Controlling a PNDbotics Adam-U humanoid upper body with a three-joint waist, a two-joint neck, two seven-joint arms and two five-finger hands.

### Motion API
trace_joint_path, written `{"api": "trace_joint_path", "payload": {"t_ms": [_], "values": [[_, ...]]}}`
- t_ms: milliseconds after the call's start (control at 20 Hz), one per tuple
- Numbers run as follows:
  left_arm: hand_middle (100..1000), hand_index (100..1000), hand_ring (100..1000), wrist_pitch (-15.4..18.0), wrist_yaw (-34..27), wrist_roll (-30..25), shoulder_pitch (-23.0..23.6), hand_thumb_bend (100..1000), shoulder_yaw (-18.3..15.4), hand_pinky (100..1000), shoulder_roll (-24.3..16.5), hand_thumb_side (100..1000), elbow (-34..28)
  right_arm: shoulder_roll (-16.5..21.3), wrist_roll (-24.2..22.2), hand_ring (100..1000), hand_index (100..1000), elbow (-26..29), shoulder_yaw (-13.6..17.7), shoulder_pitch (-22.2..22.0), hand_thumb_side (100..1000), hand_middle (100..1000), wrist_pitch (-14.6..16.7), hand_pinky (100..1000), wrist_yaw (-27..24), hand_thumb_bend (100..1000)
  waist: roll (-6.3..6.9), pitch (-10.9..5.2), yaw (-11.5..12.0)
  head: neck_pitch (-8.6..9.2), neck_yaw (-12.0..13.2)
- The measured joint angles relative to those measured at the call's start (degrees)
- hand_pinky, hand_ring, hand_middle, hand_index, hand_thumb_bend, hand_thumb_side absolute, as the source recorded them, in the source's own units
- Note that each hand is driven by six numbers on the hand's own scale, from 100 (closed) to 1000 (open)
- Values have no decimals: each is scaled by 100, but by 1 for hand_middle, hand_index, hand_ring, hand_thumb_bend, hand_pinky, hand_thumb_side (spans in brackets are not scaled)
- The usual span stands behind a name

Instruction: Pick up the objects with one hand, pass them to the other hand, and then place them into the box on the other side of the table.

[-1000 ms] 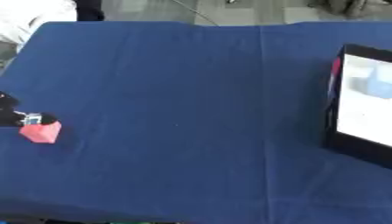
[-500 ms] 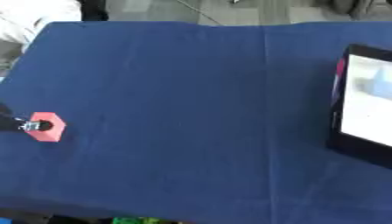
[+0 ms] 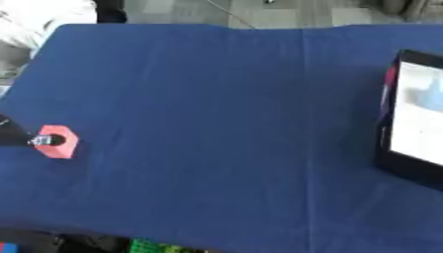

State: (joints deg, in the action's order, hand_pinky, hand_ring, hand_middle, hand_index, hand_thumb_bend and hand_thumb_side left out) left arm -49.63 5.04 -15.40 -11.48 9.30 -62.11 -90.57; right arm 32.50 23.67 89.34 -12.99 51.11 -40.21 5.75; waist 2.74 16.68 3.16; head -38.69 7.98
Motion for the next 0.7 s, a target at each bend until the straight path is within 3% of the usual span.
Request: {"api": "trace_joint_path", "payload": {"t_ms": [700], "values": [[793,752,905,259,897,-713,-503,762,533,872,156,568,837,-10,76,789,859,-77,-12,-6,380,755,76,682,-105,100,37,37,-51,-48,52]]}}
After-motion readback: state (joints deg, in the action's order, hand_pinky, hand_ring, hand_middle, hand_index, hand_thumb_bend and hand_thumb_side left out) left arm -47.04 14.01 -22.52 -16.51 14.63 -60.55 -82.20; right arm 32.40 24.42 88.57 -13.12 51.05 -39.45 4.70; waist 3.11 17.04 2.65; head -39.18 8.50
